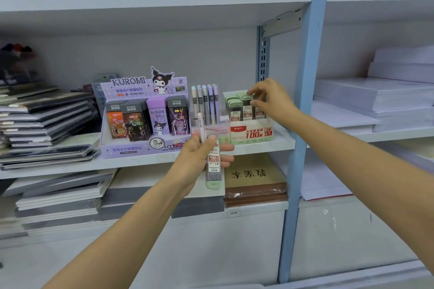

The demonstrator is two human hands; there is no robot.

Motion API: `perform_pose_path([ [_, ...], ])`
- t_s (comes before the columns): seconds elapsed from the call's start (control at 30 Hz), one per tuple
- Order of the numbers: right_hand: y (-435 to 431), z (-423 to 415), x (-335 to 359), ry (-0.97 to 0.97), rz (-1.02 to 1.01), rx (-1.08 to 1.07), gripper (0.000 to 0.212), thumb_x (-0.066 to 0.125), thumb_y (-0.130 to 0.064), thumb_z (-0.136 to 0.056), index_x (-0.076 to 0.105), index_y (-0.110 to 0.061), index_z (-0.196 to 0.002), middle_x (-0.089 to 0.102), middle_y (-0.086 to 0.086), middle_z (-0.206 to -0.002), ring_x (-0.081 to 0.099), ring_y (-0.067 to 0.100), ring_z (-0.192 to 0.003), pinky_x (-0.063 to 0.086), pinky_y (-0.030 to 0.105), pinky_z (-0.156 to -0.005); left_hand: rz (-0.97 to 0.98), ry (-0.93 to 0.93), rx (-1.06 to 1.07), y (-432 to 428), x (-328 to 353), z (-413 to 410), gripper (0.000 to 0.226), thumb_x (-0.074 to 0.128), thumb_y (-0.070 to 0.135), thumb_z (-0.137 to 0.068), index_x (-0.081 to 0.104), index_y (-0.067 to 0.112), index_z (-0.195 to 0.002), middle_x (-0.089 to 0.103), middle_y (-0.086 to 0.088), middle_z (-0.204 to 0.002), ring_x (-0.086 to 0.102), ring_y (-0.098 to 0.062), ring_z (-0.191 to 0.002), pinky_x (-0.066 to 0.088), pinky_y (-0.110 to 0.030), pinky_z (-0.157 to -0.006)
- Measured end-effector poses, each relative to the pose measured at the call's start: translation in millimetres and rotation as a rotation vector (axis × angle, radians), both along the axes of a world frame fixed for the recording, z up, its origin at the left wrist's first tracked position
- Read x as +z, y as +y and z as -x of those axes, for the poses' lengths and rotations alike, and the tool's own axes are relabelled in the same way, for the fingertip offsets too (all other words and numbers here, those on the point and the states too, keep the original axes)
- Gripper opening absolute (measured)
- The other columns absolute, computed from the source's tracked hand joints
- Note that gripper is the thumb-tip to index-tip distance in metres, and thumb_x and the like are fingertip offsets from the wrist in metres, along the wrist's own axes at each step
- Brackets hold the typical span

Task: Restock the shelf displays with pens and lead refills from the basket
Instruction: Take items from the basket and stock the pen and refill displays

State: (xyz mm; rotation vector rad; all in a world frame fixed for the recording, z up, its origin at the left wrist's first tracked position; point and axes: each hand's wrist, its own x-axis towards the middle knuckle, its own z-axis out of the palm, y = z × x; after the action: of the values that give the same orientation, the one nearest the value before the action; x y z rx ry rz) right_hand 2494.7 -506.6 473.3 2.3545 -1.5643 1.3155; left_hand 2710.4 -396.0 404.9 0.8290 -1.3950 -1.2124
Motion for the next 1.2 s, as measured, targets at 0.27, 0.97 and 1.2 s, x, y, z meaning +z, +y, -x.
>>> perform_pose_path([
  [0.27,57,-20,-16,-0.201,-0.116,0.358,0.014,0.062,-0.023,-0.092,0.066,-0.017,-0.105,0.067,-0.003,-0.092,0.06,0.009,-0.07,0.053,0.023,-0.066,-0.026,0.012,0.08,2,3,10,0.017,0.046,0.023,-0.101,0.059,0.014,-0.105,0.067,0.003,-0.073,0.061,-0.009,-0.062,0.054,-0.022,-0.06],
  [0.97,89,-19,-36,-0.248,-0.342,0.603,0.028,0.063,-0.019,-0.093,0.064,-0.014,-0.12,0.07,0.007,-0.101,0.066,0.021,-0.093,0.056,0.031,-0.077,0.091,-0.118,0.27,6,8,7,0.02,0.072,0.014,-0.084,0.067,0.02,-0.065,0.067,0.009,-0.058,0.052,0.001,-0.049,0.04,-0.012,-0.048],
  [1.2,78,-10,-21,-0.294,-0.239,0.533,0.021,0.059,-0.01,-0.094,0.061,-0.008,-0.115,0.066,0.011,-0.102,0.064,0.015,-0.086,0.054,0.025,-0.075,0.047,-0.174,0.183,5,12,21,0.01,0.059,0.022,-0.094,0.062,0.014,-0.1,0.067,0.002,-0.081,0.057,-0.006,-0.066,0.04,-0.018,-0.058],
])
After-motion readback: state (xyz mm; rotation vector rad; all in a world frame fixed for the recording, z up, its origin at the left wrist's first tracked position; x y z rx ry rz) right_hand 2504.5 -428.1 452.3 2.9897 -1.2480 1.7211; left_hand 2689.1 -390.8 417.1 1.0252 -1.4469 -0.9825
